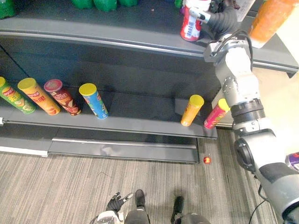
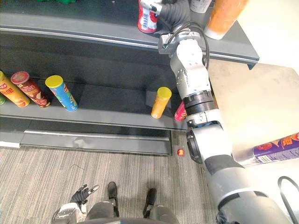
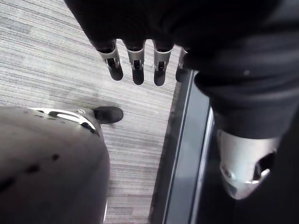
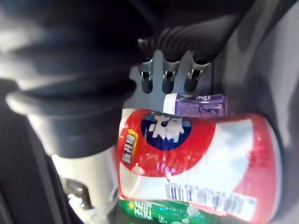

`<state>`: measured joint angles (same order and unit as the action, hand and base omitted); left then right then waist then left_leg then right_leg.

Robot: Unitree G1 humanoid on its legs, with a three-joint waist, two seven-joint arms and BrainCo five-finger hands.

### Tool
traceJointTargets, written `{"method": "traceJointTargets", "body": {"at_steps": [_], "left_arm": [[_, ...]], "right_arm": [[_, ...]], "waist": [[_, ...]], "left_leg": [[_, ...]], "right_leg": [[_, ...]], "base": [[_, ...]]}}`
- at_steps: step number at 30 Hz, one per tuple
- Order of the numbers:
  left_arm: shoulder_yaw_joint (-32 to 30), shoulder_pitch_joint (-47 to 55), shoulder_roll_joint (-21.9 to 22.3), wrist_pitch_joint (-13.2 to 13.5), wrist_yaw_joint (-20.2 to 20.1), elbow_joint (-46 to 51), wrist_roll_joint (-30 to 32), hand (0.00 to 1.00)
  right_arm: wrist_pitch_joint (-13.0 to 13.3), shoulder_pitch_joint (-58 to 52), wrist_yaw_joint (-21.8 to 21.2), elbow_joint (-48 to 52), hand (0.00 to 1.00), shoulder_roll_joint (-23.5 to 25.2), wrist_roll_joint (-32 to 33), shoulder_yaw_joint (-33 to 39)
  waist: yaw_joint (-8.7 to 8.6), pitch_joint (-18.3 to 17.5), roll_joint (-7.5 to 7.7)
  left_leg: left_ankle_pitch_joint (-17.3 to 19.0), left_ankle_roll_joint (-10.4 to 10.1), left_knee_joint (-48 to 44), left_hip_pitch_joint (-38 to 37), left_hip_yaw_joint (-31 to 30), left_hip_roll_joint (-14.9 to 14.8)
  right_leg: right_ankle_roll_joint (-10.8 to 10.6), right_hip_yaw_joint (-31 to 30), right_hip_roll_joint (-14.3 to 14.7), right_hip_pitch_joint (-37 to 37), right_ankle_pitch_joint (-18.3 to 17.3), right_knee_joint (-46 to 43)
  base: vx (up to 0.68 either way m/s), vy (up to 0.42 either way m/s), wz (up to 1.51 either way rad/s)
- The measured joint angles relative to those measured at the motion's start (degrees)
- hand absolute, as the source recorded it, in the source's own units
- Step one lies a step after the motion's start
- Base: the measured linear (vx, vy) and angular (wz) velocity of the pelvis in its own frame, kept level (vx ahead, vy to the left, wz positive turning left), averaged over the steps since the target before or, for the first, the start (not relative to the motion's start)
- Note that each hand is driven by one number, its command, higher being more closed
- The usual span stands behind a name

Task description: Put the gum and the chips on the shelf.

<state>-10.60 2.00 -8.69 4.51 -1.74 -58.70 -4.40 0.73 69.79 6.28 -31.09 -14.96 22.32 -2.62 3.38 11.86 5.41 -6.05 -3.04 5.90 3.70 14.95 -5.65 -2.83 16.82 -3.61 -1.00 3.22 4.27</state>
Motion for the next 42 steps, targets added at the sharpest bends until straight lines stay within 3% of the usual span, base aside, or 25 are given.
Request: {"method": "traceJointTargets", "body": {"at_steps": [3,6,15,19,25,31,37,42], "left_arm": [[0.0,0.0,0.1,0.0,0.4,0.1,0.1,0.0],[0.2,0.0,0.1,0.0,0.8,0.1,0.2,0.0],[1.4,-0.1,0.1,0.3,1.5,0.1,0.5,0.0],[1.7,0.0,0.1,0.3,2.1,0.0,0.6,0.0],[1.7,0.0,0.1,0.3,3.2,-0.1,0.6,0.0],[1.8,0.1,0.1,0.4,3.7,-0.8,0.7,0.0],[1.8,0.2,0.0,1.3,3.8,-2.5,0.8,0.0],[1.4,0.6,0.0,1.7,3.9,-3.0,0.9,0.0]], "right_arm": [[2.6,0.0,0.8,6.7,0.0,-0.3,-2.5,2.3],[7.0,0.5,1.3,14.4,0.0,-0.2,-5.7,3.3],[8.9,-1.8,2.6,22.5,0.0,4.7,-10.6,0.6],[10.0,-7.8,1.8,28.5,0.0,7.6,-10.5,-3.8],[11.5,-20.9,-3.4,37.6,0.0,10.9,-9.7,-17.2],[11.7,-34.8,-10.9,39.2,0.0,11.6,-3.1,-29.0],[11.6,-44.4,-15.6,39.0,0.0,11.2,-0.2,-33.4],[10.7,-55.9,-19.3,32.2,0.0,7.6,0.2,-35.8]], "waist": [[0.32,0.0,-0.05],[0.55,0.0,-0.05],[0.51,0.0,-0.09],[0.52,-0.2,-0.15],[0.31,-0.3,-0.14],[-0.07,-0.7,-0.09],[-1.12,-1.6,-0.27],[-1.54,-2.4,-0.4]], "left_leg": [[0.0,0.0,0.0,0.0,-0.1,0.0],[-0.1,0.1,0.0,-0.4,-0.1,0.0],[0.0,0.0,0.0,-1.2,-0.3,-0.1],[0.5,-0.5,0.0,-1.9,-0.2,-0.1],[0.6,-0.5,0.0,-2.0,0.1,-0.4],[0.6,-0.4,0.0,-2.4,0.9,-0.5],[1.1,-0.9,0.0,-2.7,1.9,-0.8],[1.1,-0.9,0.0,-2.8,2.4,-0.7]], "right_leg": [[0.0,0.2,0.0,0.2,0.0,0.1],[0.0,0.3,0.0,0.5,0.0,0.1],[0.1,0.4,0.2,1.7,0.0,0.5],[0.3,0.4,0.2,2.4,-0.2,0.5],[0.4,0.1,0.5,2.3,-0.3,0.4],[0.4,-0.7,0.5,2.2,-0.3,0.4],[0.6,-1.8,0.6,1.6,-0.5,-0.4],[0.4,-2.3,0.6,1.3,-0.8,-0.6]], "base": [[0.0,0.0,0.01],[0.0,0.0,0.0],[0.01,-0.001,0.0],[0.0,0.0,0.0],[0.03,-0.004,-0.02],[0.05,-0.005,-0.06],[0.02,-0.003,-0.11],[0.03,-0.002,-0.05]]}}
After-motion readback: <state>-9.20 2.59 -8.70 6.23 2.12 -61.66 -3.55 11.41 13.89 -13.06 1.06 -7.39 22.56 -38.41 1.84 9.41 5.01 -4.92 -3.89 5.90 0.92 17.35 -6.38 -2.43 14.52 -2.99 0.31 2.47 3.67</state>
